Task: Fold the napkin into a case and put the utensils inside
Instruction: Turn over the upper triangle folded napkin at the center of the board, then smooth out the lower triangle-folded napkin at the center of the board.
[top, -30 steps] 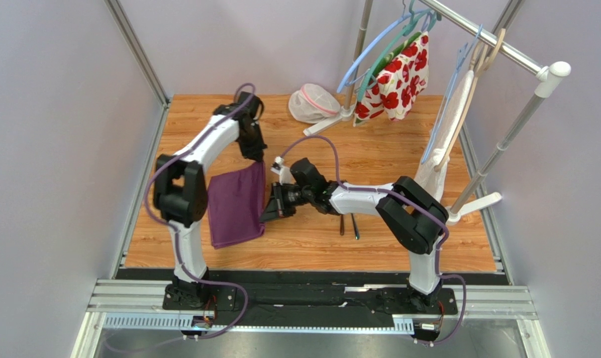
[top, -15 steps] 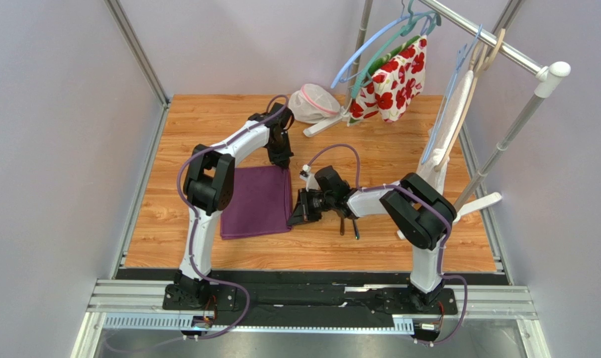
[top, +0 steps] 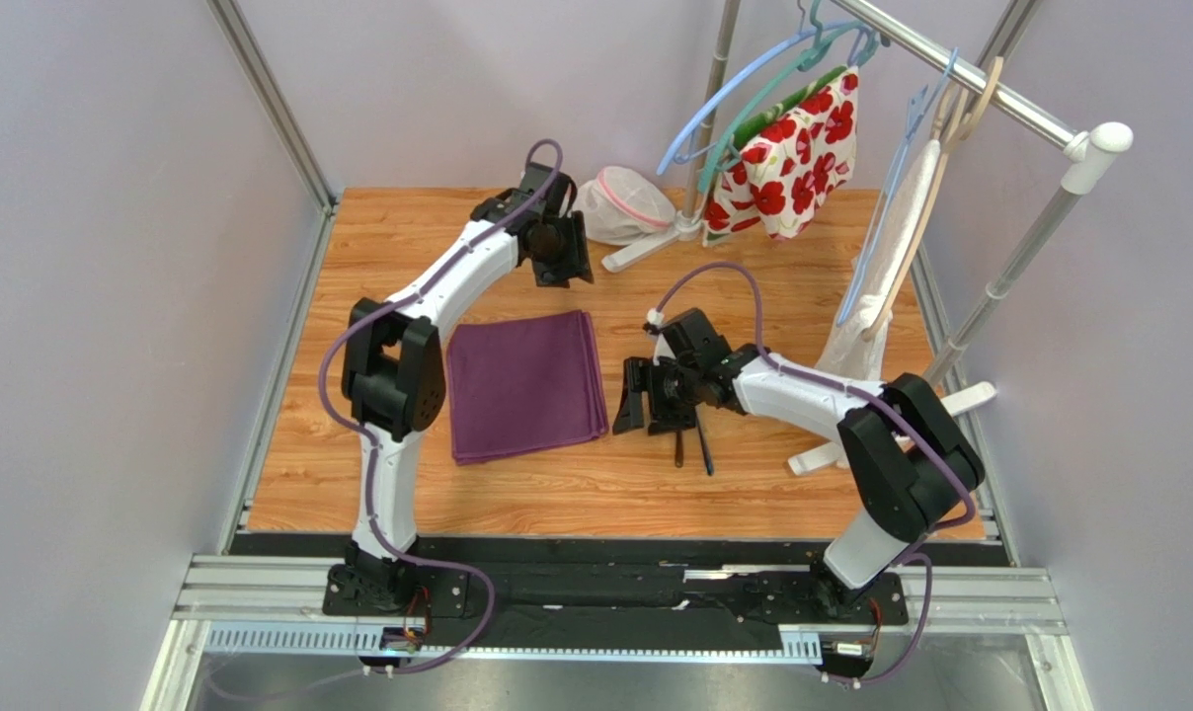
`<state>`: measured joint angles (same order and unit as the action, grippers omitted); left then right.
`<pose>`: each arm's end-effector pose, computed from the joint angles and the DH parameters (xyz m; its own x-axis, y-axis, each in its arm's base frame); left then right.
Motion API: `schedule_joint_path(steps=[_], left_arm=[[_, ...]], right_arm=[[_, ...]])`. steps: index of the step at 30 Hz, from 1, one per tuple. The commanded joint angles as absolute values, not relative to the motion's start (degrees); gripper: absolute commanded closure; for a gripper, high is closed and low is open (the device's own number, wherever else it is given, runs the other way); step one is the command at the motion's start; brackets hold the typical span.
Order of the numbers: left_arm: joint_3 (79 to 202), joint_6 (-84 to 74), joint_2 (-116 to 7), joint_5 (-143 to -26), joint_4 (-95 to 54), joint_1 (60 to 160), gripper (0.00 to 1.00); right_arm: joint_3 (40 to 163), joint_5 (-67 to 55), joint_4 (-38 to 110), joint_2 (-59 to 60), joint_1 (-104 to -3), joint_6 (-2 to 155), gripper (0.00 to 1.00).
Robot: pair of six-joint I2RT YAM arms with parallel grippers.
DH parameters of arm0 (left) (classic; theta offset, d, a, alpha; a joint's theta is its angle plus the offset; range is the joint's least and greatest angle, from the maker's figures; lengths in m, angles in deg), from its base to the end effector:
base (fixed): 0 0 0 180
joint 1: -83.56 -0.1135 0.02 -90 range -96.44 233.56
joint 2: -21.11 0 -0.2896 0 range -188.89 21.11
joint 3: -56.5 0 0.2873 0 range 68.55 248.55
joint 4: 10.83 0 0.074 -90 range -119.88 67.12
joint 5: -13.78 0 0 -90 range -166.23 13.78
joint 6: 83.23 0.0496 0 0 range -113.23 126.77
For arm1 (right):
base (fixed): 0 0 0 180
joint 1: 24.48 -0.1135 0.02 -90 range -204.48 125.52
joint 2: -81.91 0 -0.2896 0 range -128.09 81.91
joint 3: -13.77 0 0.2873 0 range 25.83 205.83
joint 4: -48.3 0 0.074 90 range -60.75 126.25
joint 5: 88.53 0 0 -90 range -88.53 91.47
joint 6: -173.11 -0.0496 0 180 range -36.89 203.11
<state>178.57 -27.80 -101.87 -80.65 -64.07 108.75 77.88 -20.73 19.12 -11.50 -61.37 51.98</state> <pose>0.4845 -0.2321 0.2518 -0.8680 -0.2169 -0.4467 -0.0330 0.9228 -0.3839 0.2690 0.2254 0.1598 -0.9526 -0.1165 -0.2810 -0.2585 0.7969 0.5460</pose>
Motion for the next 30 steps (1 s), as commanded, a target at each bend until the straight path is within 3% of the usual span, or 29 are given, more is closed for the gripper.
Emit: schedule_joint_path(steps=[1, 3, 4, 7, 9, 12, 13, 17, 30], left_arm=[[179.48, -24.35, -93.07, -81.33, -66.91, 109.23, 0.51], [175.88, -24.08, -91.22, -80.71, -66.83, 109.23, 0.58], [174.65, -23.65, -91.04, -81.23, -66.39, 109.23, 0.67], [173.67, -23.46, -92.97, -84.48, -66.48, 109.23, 0.78], [174.98, -23.29, -95.60, -85.80, -66.04, 109.23, 0.76], [178.58, -23.55, -99.82, -83.79, -66.39, 109.23, 0.69], [179.63, -23.73, -101.05, -83.26, -66.48, 109.31, 0.67], [186.92, -23.91, -107.81, -79.75, -69.72, 109.58, 0.65], [187.55, -25.22, -111.52, -75.43, -69.46, 110.11, 0.65]], right_arm=[[85.05, -13.84, 11.91, -12.39, -57.89, 54.99, 0.32], [88.04, -13.48, 11.11, -14.50, -56.30, 54.55, 0.32], [91.36, -14.08, 11.02, -16.77, -55.95, 54.64, 0.34], [96.21, -18.11, 11.45, -20.38, -55.95, 54.29, 0.42], [97.54, -18.66, 13.04, -22.14, -55.86, 52.98, 0.46], [99.56, -20.59, 14.53, -25.66, -55.95, 51.74, 0.62], [99.65, -21.64, 15.23, -26.37, -55.95, 51.04, 0.72], [103.06, -19.99, 16.38, -30.14, -55.86, 50.94, 0.99], [121.62, -21.38, 15.15, -43.50, -53.22, 51.39, 1.00]])
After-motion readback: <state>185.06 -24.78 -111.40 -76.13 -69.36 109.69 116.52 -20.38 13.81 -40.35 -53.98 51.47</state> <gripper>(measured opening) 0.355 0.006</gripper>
